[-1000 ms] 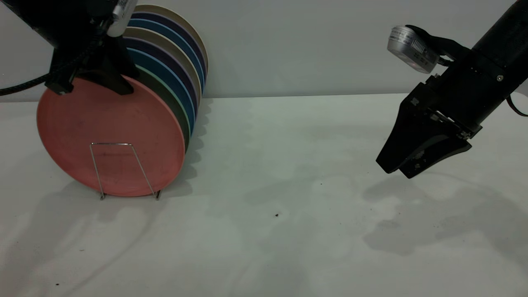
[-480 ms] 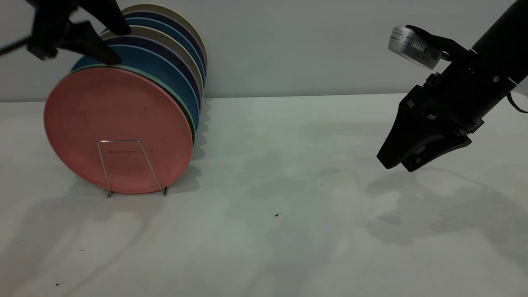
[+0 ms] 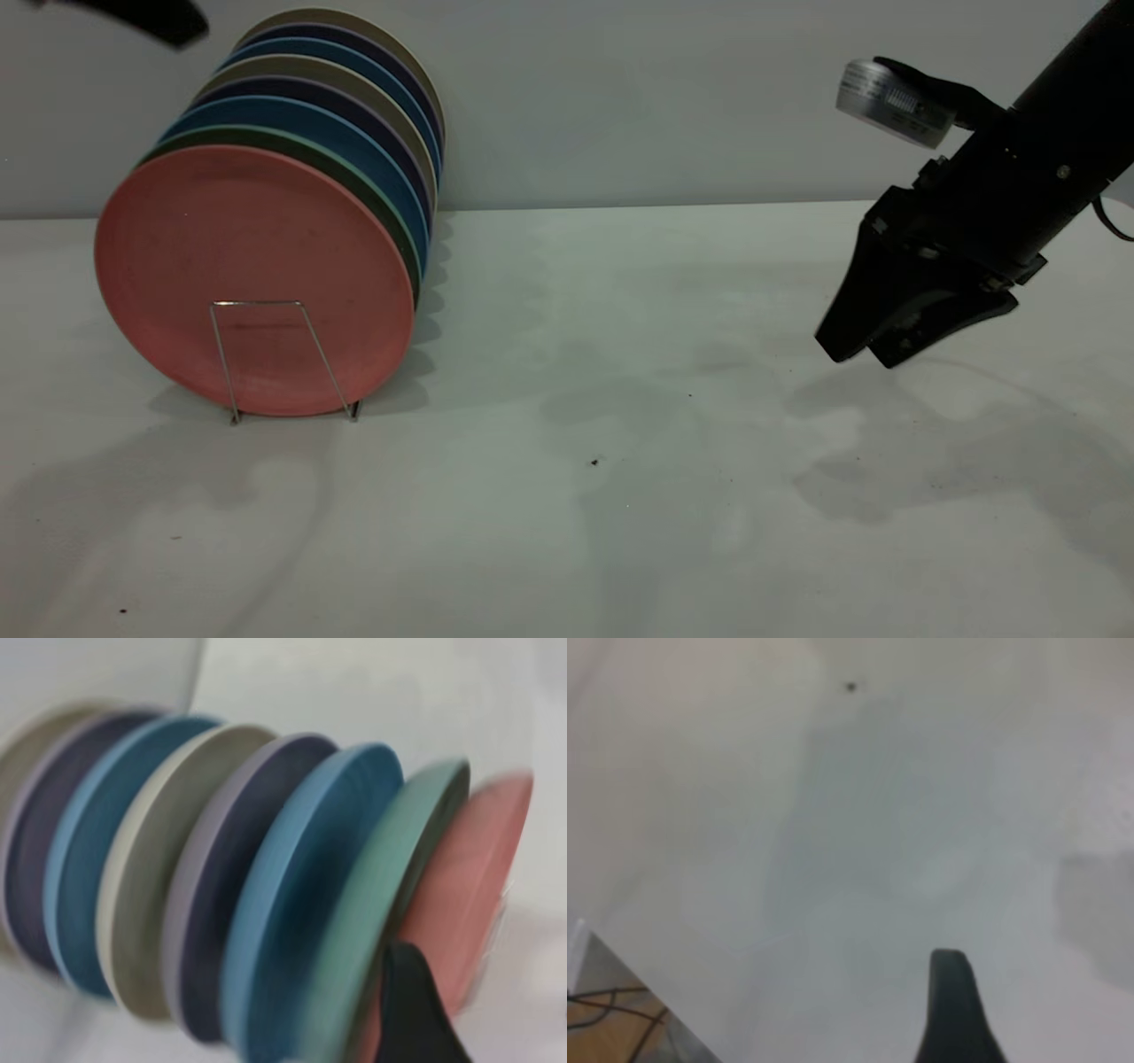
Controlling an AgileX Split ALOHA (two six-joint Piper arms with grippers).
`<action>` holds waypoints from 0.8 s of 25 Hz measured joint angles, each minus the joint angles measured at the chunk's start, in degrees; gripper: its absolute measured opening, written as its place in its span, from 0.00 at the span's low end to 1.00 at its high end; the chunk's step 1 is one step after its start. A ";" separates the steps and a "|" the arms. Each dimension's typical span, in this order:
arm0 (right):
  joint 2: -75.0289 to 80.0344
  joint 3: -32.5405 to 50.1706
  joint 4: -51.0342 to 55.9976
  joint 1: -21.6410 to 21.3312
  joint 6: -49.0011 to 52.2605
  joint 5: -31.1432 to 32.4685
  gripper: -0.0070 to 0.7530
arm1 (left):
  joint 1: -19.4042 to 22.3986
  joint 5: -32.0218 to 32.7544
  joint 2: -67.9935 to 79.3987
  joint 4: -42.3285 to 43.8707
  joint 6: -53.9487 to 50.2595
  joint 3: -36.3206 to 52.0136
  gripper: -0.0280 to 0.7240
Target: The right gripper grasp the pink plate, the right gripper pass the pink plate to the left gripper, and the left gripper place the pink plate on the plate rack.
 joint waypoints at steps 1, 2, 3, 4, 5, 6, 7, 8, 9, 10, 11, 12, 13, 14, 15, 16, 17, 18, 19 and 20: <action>0.00 -0.14 -1.51 0.00 1.69 0.00 0.70 | 0.00 0.00 -0.77 0.59 -8.25 0.00 0.62; 0.00 -0.60 -3.97 0.00 4.12 0.32 0.70 | 0.00 0.33 -1.62 1.86 -15.32 0.00 0.61; 0.00 -1.36 -7.12 0.00 7.27 0.91 0.70 | 0.00 1.17 -2.42 3.63 -24.05 0.00 0.60; 0.00 -2.47 -10.70 0.00 10.27 2.28 0.70 | 0.00 2.65 -3.06 5.54 -32.90 0.00 0.59; 0.00 -3.63 -13.90 0.00 14.05 4.22 0.70 | 0.00 4.42 -3.62 8.28 -41.43 0.00 0.59; 0.00 -5.16 -17.75 0.00 17.94 6.43 0.70 | 0.00 6.93 -4.07 11.53 -47.89 0.00 0.59; 0.00 -6.77 -21.48 0.00 21.84 8.40 0.70 | 0.00 9.89 -4.25 15.18 -54.72 0.00 0.58; 0.00 -8.11 -25.02 0.00 24.93 10.66 0.70 | 0.00 12.51 -4.31 18.44 -60.48 0.00 0.58; 0.00 -9.66 -27.72 0.00 28.35 12.92 0.70 | 0.00 15.56 -4.31 22.12 -64.44 0.00 0.58; 0.00 -11.06 -30.68 -0.07 31.36 14.80 0.70 | 0.00 18.24 -4.31 26.05 -68.26 0.00 0.58; 0.00 -12.25 -33.19 -0.07 33.50 16.93 0.70 | 0.06 20.63 -4.31 28.88 -71.01 0.00 0.58; 0.00 -13.01 -35.07 -0.11 35.64 18.32 0.70 | 0.06 22.48 -4.31 31.56 -72.78 0.00 0.58; -0.01 -13.70 -36.87 -0.11 37.36 19.00 0.70 | 0.10 24.53 -4.31 33.49 -73.66 0.00 0.58; -0.13 -13.96 -38.13 -0.11 38.81 19.21 0.70 | 0.10 26.45 -4.31 34.24 -74.25 0.00 0.58; -0.44 -13.96 -38.96 -0.11 39.89 19.28 0.70 | 0.10 26.68 -4.31 34.38 -74.53 0.00 0.58; -0.89 -13.68 -39.42 -0.11 41.05 19.48 0.70 | 0.10 26.68 -4.44 34.49 -74.58 0.12 0.58; -1.76 -13.11 -39.71 -0.11 41.70 19.54 0.70 | 0.10 26.68 -4.83 34.44 -74.63 0.63 0.58; -2.68 -12.30 -39.82 -0.11 42.11 19.60 0.70 | 0.10 26.68 -5.54 34.44 -74.63 1.74 0.58; -4.07 -11.37 -39.82 -0.11 42.31 19.60 0.70 | 0.10 26.68 -6.37 34.39 -74.63 3.33 0.58; -5.80 -9.97 -39.87 -0.11 42.44 19.65 0.70 | 0.10 26.68 -7.62 34.39 -74.63 5.26 0.58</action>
